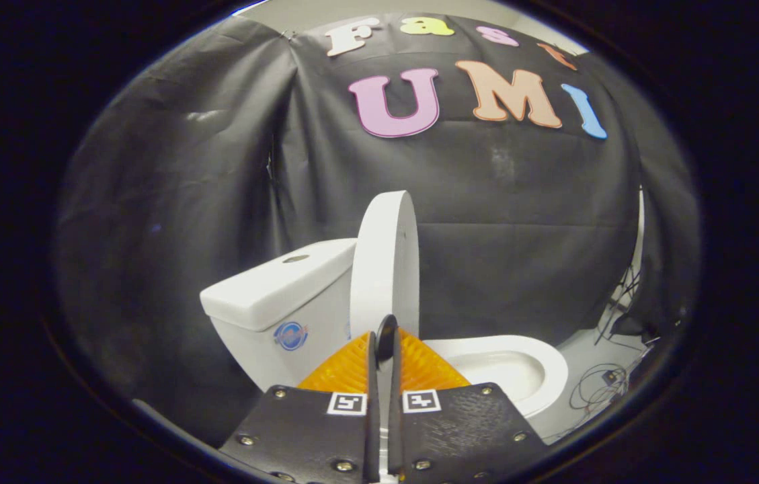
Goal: Open the toilet lid.
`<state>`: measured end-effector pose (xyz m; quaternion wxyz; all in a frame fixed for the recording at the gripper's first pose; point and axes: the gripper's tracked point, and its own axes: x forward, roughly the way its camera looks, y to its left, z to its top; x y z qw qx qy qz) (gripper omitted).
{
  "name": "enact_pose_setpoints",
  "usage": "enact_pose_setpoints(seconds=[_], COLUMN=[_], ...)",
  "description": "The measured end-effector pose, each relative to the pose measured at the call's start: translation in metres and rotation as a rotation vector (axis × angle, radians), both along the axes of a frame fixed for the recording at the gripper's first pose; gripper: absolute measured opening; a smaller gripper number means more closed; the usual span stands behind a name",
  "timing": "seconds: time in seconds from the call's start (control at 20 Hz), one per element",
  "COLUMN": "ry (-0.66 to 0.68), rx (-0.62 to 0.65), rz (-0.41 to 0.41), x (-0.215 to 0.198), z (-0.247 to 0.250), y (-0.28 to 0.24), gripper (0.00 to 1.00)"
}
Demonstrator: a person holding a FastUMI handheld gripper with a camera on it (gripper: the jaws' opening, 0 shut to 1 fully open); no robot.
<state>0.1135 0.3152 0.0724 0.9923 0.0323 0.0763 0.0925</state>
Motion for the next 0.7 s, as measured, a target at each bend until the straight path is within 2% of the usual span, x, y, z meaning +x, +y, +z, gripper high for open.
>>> enact_pose_setpoints(seconds=[0.2,0.7], ry=[0.033,0.025], rx=[0.088,0.074], rz=[0.04,0.08], x=[-0.001,0.001], z=[0.002,-0.001], y=[0.009,0.029], gripper=[0.05,0.05])
